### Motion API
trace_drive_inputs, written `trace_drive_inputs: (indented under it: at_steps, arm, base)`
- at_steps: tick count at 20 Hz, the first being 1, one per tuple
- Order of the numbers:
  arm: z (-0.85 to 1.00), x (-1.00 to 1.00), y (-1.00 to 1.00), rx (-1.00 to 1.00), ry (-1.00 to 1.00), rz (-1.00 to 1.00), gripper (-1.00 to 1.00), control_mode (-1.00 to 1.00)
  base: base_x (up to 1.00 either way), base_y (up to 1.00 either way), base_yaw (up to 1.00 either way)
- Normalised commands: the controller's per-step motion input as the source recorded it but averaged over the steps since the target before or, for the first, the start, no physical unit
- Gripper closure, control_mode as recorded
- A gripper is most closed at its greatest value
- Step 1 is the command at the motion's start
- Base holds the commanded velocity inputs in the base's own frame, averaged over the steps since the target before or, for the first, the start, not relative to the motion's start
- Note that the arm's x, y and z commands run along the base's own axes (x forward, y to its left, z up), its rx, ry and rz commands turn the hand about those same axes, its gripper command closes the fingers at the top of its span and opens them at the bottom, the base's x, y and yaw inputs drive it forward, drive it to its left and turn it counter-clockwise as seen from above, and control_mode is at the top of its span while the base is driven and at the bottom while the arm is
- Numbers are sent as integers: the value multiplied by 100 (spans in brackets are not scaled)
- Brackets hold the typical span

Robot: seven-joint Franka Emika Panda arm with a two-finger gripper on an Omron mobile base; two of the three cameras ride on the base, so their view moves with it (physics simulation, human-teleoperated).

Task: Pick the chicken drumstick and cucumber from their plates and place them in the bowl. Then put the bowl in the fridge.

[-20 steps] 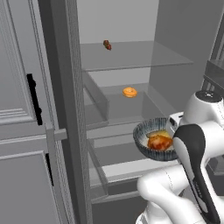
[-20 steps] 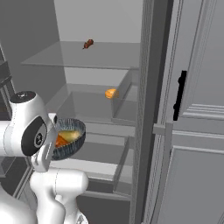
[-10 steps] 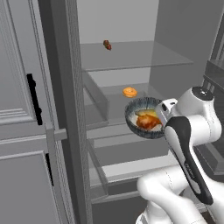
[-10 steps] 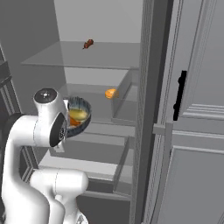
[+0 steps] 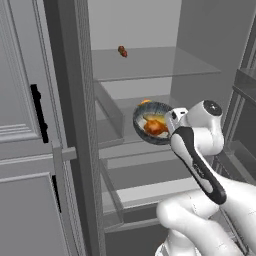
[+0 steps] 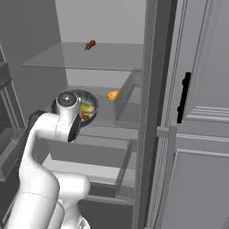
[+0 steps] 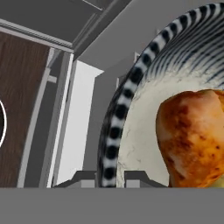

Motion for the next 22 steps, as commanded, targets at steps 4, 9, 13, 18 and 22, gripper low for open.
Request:
trace_drive_inputs:
  at_steps: [4, 9, 13, 18, 22]
  arm:
    - [-10, 97, 32, 0, 3, 0, 100, -100]
    - [-26, 69, 4, -1, 16, 0, 100, -100]
    - [-19, 59, 0, -2, 12, 0, 100, -100]
    - [-15, 55, 0, -4, 0, 0, 100, -100]
    - [-28, 42, 0, -8, 1, 0, 100, -100]
  base:
    - [0, 0, 0]
    - [0, 0, 0]
    - [0, 0, 0]
    - [0, 0, 0]
    - [0, 0, 0]
